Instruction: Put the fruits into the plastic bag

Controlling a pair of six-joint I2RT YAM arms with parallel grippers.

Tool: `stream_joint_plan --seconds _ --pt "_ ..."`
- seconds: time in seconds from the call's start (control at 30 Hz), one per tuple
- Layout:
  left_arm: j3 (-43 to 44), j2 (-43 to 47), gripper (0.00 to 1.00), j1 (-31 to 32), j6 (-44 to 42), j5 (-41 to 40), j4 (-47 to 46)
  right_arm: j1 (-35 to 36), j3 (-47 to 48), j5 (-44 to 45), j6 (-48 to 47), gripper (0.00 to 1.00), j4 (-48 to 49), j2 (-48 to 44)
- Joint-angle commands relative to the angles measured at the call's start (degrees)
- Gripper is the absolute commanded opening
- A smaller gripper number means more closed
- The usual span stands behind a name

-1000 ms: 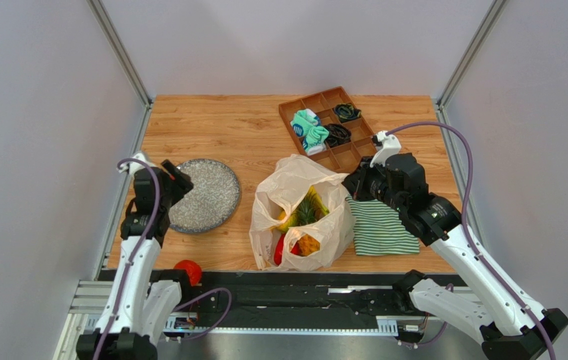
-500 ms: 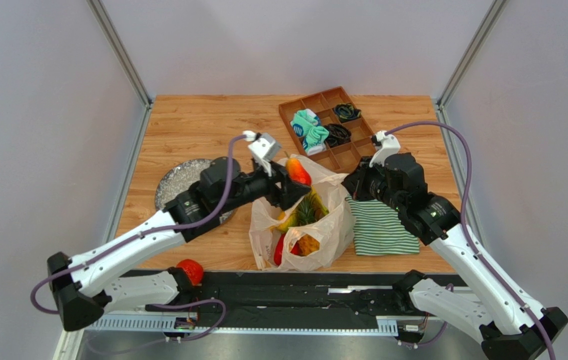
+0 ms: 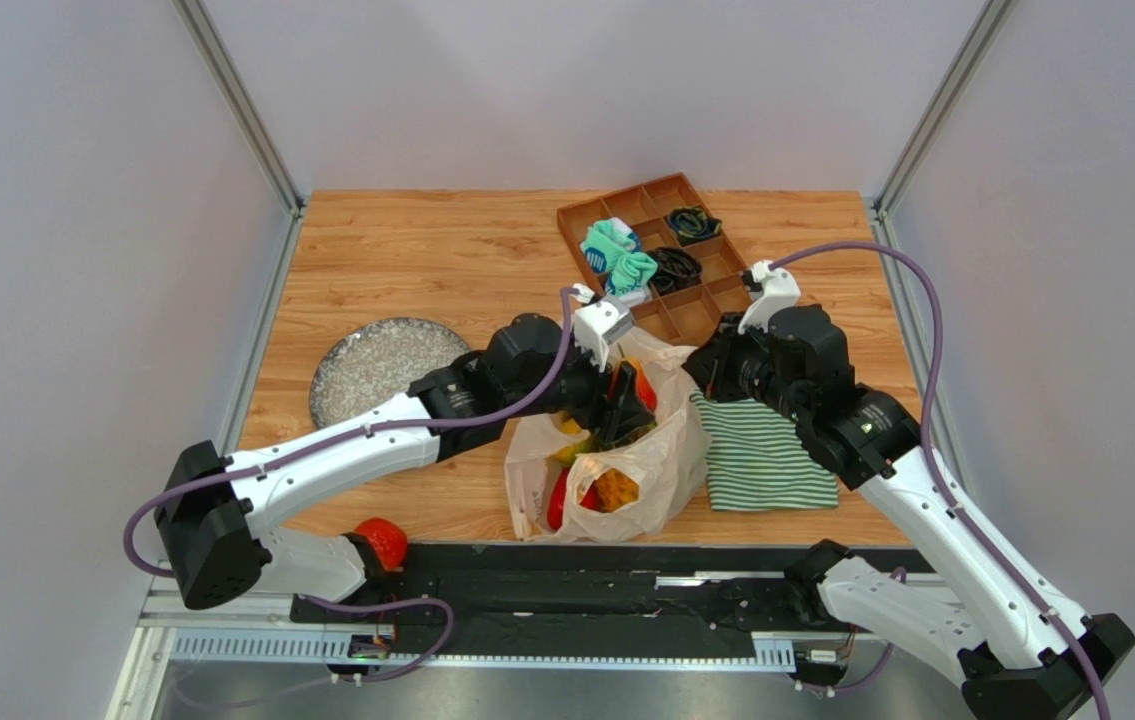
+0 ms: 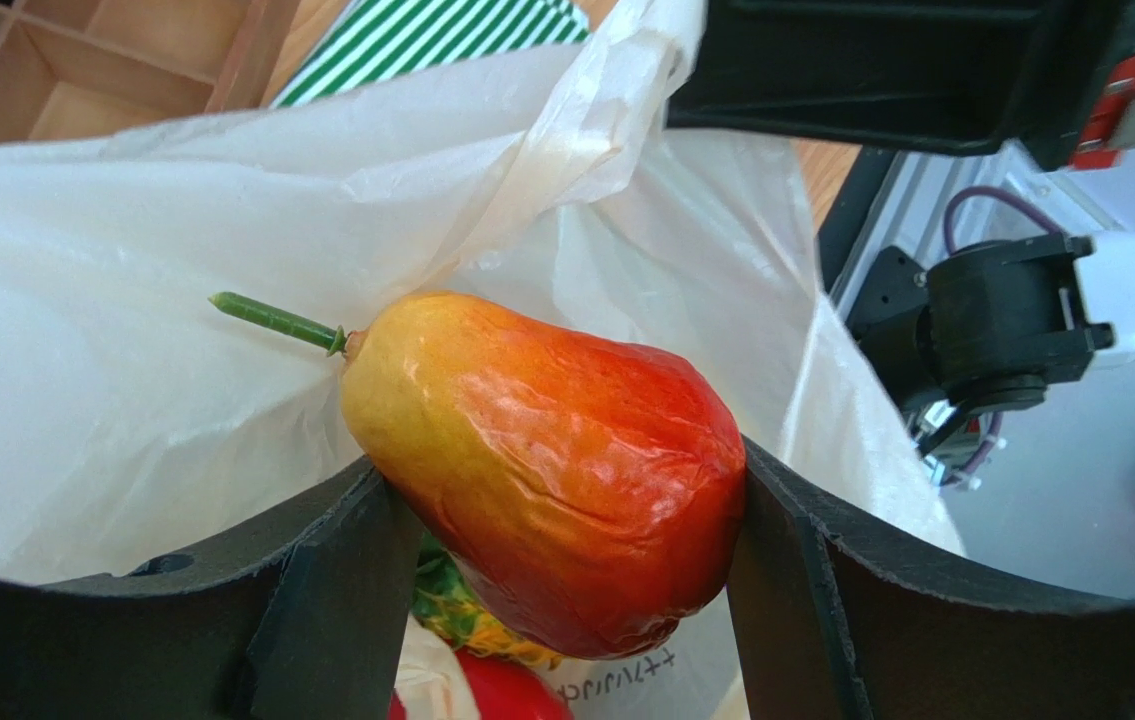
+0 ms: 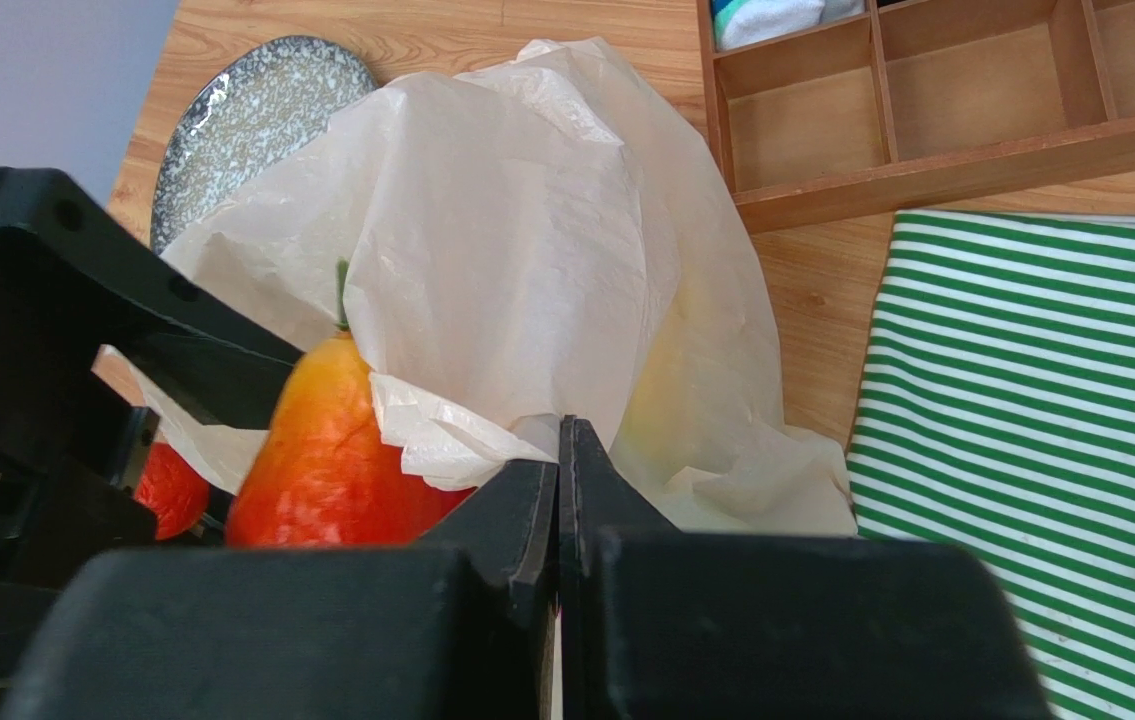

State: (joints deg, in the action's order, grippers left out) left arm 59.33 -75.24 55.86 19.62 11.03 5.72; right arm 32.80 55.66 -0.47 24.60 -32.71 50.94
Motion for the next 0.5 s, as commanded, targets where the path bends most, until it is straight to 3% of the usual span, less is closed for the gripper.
stream_joint_plan --seconds 0.0,0.03,0.13,0.47 --pt "2.63 -3.32 0.48 0.04 -0.55 -0.83 4.65 -0.10 2.26 0.38 -0.34 0.00 1.51 -0.05" --pt "2.63 -3.33 0.69 0.04 -0.46 -0.74 4.92 -0.10 2.17 0.38 -0.26 0.00 1.51 -0.05" --pt "1.23 -2.37 0.97 0.13 -0.46 -0.13 2.82 -0.10 2.09 0.38 -0.34 0.00 1.24 -0.14" --pt "2.81 1.05 0.99 0.13 -3.09 5.22 3.25 -0.10 2.08 0.38 -0.08 0.00 1.24 0.13"
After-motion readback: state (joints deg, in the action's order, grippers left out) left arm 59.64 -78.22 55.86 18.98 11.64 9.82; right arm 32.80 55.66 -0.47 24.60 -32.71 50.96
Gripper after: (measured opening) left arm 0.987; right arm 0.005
